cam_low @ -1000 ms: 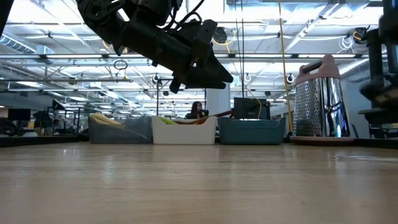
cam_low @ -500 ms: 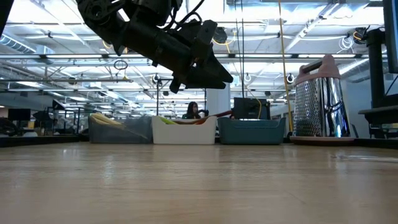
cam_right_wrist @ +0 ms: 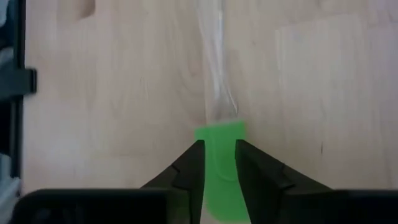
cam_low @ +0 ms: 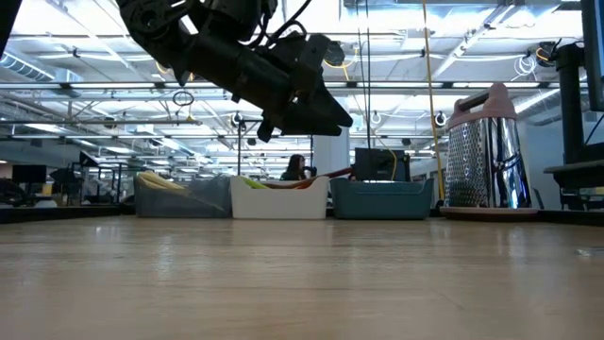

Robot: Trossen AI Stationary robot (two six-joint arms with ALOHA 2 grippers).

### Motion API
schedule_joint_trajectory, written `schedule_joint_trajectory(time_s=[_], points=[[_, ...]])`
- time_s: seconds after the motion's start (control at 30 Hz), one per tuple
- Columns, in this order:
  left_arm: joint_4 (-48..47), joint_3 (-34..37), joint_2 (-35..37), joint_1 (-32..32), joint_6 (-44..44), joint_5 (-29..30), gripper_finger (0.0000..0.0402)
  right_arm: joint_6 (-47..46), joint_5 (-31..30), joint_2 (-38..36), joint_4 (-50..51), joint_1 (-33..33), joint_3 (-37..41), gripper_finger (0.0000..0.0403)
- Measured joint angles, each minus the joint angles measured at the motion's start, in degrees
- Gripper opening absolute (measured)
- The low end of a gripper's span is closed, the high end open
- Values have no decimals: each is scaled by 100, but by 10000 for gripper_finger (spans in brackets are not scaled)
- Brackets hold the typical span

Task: Pick & Place Kitchen Items
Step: Put the green spatula into the blue bin

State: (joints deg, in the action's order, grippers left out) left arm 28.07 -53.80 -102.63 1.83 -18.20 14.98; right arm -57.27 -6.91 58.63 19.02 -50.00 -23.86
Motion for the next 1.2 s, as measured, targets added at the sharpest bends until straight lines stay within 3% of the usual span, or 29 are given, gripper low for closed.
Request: schedule_joint_trajectory(time_s=[0.23,0.37,0.67,0.9,1.2], points=[[-2,0,0,1,7,-2,136,629,-10,290,-58,0,0,132],[-2,0,0,2,7,-4,136,854,292,566,-106,0,-22,157],[-169,0,0,2,5,-10,136,1232,31,952,-670,-127,-22,175],[-457,0,0,11,0,-10,136,2461,-536,1520,-738,-399,-26,142],[-662,0,0,10,-1,-10,136,2526,-646,2083,-655,-394,-22,82]])
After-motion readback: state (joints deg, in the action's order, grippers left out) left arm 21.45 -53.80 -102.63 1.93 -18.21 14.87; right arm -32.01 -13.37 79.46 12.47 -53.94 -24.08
